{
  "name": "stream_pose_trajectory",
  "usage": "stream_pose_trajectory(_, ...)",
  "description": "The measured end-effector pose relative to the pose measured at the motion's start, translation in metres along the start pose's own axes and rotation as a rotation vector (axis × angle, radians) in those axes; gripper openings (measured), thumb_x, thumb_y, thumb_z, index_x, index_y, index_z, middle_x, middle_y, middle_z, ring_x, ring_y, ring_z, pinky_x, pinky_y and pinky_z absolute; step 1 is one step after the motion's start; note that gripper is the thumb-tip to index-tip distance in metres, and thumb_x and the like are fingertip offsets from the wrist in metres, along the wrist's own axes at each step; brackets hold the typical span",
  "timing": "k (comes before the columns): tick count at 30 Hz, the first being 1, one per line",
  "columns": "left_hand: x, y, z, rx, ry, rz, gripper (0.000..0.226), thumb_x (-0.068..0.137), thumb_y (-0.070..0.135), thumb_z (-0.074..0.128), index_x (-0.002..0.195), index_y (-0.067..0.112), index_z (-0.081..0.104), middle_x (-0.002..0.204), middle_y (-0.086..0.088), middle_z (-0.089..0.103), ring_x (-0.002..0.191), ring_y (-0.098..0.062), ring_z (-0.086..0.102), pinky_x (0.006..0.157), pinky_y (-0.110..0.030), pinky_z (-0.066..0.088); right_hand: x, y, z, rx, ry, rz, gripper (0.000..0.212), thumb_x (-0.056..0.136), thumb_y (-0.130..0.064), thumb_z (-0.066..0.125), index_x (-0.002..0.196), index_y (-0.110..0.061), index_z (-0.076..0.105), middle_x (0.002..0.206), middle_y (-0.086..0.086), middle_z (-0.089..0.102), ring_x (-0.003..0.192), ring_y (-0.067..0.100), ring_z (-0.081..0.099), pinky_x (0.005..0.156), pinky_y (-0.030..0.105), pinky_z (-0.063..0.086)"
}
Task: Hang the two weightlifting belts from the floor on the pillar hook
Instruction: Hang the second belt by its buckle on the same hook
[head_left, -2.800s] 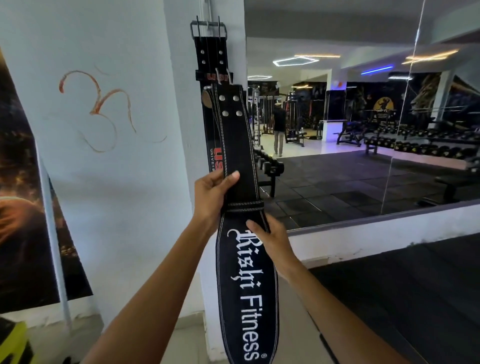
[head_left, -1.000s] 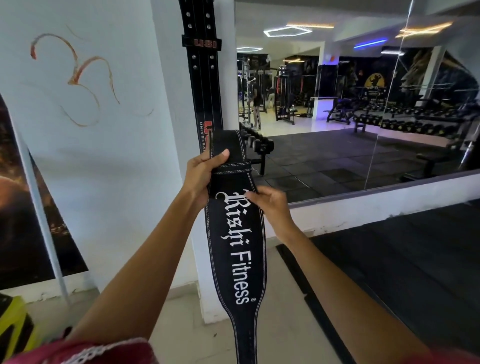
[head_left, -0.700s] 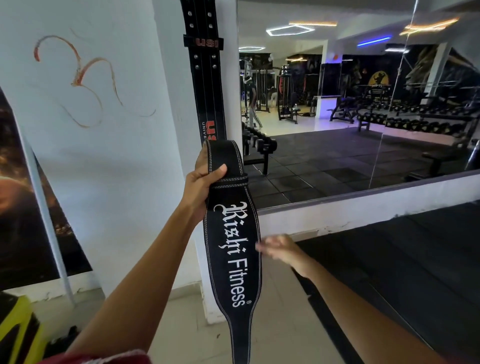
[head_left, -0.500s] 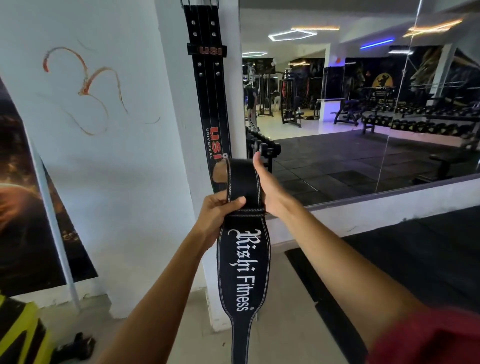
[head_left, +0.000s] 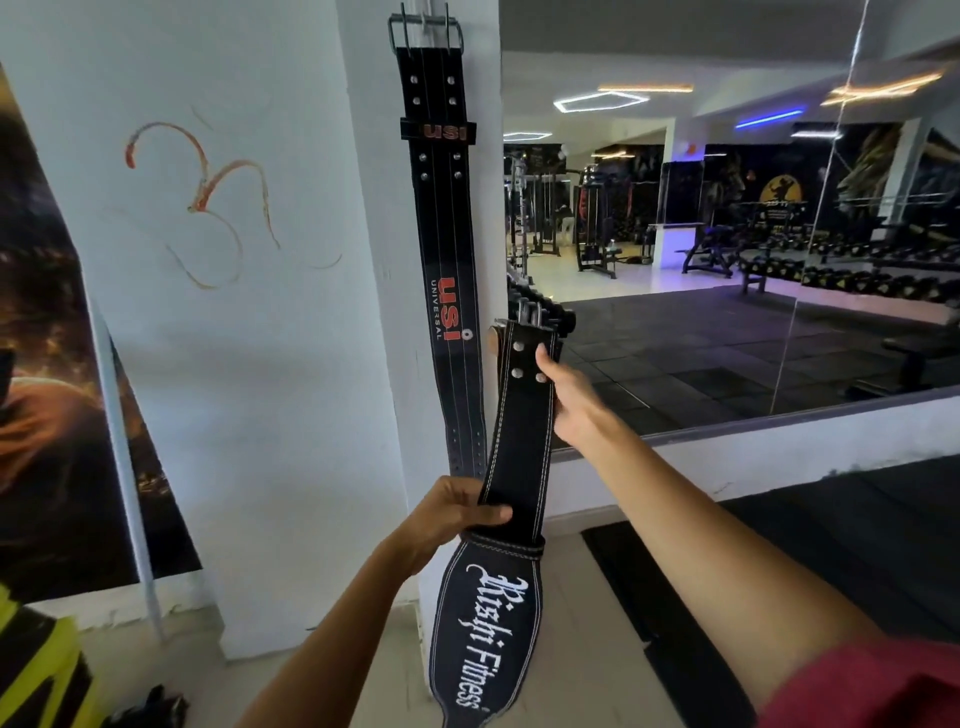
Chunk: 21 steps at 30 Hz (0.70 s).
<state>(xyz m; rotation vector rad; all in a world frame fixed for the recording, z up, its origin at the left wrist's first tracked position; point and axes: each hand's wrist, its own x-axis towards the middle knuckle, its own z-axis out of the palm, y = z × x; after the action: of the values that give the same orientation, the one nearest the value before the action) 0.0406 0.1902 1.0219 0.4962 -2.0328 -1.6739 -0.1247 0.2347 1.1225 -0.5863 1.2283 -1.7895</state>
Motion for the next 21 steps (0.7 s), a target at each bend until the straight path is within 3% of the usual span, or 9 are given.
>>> stream_pose_trajectory(3, 0.024, 0.039, -0.003, -0.024, 0.212, 0.061, 0.042, 0.085, 0.034, 0.064, 0.098, -0.005, 0.068, 0.094, -0.015, 0.072, 0.084, -0.024, 0.068, 0.079, -0.034, 0.054, -0.009, 0.008, 0.007, -0.006, -0.105, -0.118, 0.033, 0.089, -0.026, 0.055, 0.115, -0.006, 0.058, 0.100, 0.008, 0.066, 0.095, 0.026, 0.062, 0.081, 0.041, 0.053)
stream_pose_trajectory(6, 0.042, 0.078, -0.010, -0.083, 0.364, 0.170, 0.029, 0.089, 0.028, 0.060, 0.096, 0.001, 0.068, 0.085, -0.008, 0.074, 0.078, -0.021, 0.070, 0.069, -0.029, 0.058, -0.017, 0.019, 0.014, -0.097, -0.199, -0.232, 0.026, 0.090, -0.025, 0.054, 0.109, -0.009, 0.061, 0.092, 0.003, 0.067, 0.086, 0.018, 0.064, 0.067, 0.028, 0.053)
stream_pose_trajectory(8, 0.039, 0.071, -0.010, -0.098, 0.323, 0.232, 0.018, 0.085, 0.012, 0.064, 0.099, 0.003, 0.068, 0.084, -0.001, 0.075, 0.079, -0.017, 0.071, 0.068, -0.027, 0.057, -0.016, 0.015, 0.017, -0.079, -0.200, -0.306, 0.018, 0.089, -0.022, 0.056, 0.101, -0.011, 0.064, 0.090, 0.002, 0.067, 0.087, 0.018, 0.062, 0.081, 0.035, 0.053)
stream_pose_trajectory(11, 0.023, 0.026, -0.010, 0.095, 0.135, 0.075, 0.021, 0.080, 0.003, 0.068, 0.100, 0.002, 0.071, 0.092, -0.004, 0.076, 0.087, -0.020, 0.071, 0.079, -0.033, 0.055, -0.014, 0.004, 0.017, -0.132, -0.195, -0.364, 0.010, 0.088, -0.022, 0.056, 0.093, -0.020, 0.065, 0.091, -0.005, 0.066, 0.092, 0.011, 0.058, 0.101, 0.039, 0.036)
stream_pose_trajectory(14, 0.028, 0.037, -0.012, 0.108, 0.151, 0.072, 0.022, 0.082, 0.012, 0.068, 0.101, 0.000, 0.070, 0.094, -0.010, 0.075, 0.087, -0.022, 0.071, 0.081, -0.038, 0.057, -0.014, 0.006, 0.013, -0.205, -0.238, -0.373, 0.015, 0.090, -0.023, 0.052, 0.100, -0.020, 0.064, 0.097, -0.003, 0.067, 0.097, 0.014, 0.059, 0.099, 0.038, 0.039)
stream_pose_trajectory(17, 0.043, 0.089, -0.013, -0.104, 0.354, 0.225, 0.024, 0.090, 0.020, 0.058, 0.099, -0.001, 0.067, 0.087, -0.009, 0.073, 0.078, -0.017, 0.072, 0.064, -0.026, 0.057, -0.019, 0.012, 0.013, -0.260, -0.221, -0.359, 0.021, 0.092, -0.029, 0.049, 0.106, -0.019, 0.061, 0.103, 0.007, 0.066, 0.100, 0.025, 0.062, 0.087, 0.039, 0.050)
stream_pose_trajectory(21, 0.052, 0.106, -0.004, -0.062, 0.390, 0.281, 0.015, 0.091, 0.017, 0.057, 0.087, 0.005, 0.066, 0.083, -0.009, 0.069, 0.076, -0.021, 0.069, 0.062, -0.028, 0.058, -0.018, -0.012, 0.018, -0.201, -0.106, -0.371, 0.043, 0.090, -0.045, 0.045, 0.103, -0.008, 0.062, 0.088, 0.005, 0.067, 0.082, 0.021, 0.066, 0.072, 0.035, 0.054)
